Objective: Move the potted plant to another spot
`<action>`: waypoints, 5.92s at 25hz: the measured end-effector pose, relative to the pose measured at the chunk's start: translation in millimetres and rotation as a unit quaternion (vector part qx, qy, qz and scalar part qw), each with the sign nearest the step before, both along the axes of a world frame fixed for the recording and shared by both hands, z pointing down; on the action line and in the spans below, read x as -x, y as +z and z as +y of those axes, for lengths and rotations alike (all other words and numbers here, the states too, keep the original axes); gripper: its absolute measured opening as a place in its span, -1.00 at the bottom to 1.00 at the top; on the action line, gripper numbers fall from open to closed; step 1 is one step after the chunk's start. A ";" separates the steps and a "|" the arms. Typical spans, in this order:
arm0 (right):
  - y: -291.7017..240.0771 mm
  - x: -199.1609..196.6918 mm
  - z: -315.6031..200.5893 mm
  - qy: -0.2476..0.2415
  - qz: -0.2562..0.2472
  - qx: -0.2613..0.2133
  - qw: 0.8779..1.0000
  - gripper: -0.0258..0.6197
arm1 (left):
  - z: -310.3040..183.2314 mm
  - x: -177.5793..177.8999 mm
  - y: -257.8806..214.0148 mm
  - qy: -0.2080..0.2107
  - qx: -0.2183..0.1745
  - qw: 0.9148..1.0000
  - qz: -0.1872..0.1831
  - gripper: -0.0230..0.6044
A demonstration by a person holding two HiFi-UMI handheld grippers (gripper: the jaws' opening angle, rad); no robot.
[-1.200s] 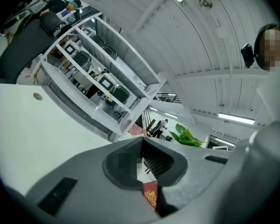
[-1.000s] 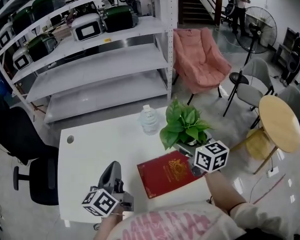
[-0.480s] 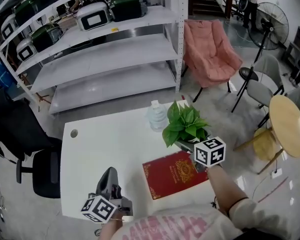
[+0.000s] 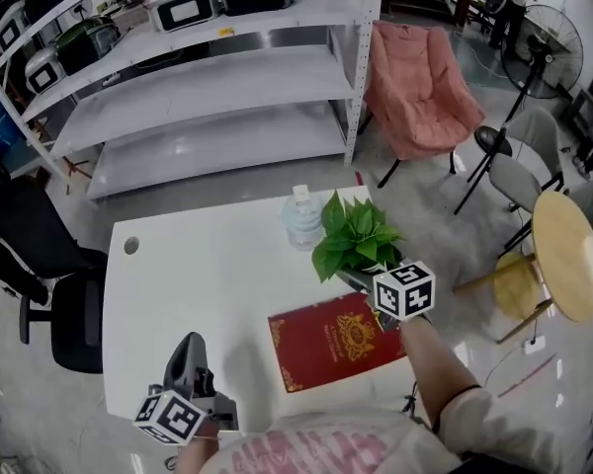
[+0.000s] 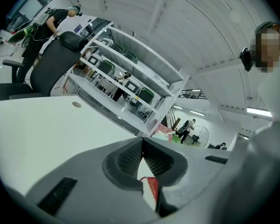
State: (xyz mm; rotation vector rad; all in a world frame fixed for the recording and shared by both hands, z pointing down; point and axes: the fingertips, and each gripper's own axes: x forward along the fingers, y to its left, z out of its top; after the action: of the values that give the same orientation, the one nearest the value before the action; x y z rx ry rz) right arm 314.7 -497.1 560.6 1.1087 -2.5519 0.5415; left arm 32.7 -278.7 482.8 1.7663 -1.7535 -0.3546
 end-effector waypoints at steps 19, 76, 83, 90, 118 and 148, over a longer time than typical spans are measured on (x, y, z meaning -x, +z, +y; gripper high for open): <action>22.7 0.4 -14.3 -0.033 0.008 0.036 0.999 0.72 | -16.0 -2.6 -0.4 0.008 0.011 1.000 -0.013 -0.92; 38.9 -1.3 -4.7 -0.006 0.067 0.090 0.994 0.72 | -26.1 -42.7 -17.9 0.059 -0.011 0.998 -0.017 -0.92; 34.7 -7.1 0.1 0.016 0.069 0.076 0.995 0.73 | -16.8 -48.4 -7.8 0.062 0.007 0.998 -0.017 -0.92; 24.7 -8.4 -2.3 0.034 0.055 0.065 0.996 0.73 | -15.9 -51.8 0.0 0.080 0.018 0.996 -0.020 -0.92; -21.3 -60.7 171.6 0.184 -0.030 0.085 0.979 0.57 | 29.2 -76.1 -37.2 0.190 -0.065 0.979 0.025 -0.92; -142.3 3.8 322.2 0.153 -0.158 -0.064 0.974 -0.82 | 163.5 -63.4 -70.0 0.221 -0.126 0.967 0.022 -0.92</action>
State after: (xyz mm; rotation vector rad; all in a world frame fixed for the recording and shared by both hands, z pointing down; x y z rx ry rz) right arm 310.9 -174.9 418.3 1.5918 -2.7279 0.6838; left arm 96.2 -115.2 412.7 2.2464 -1.2748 -0.4340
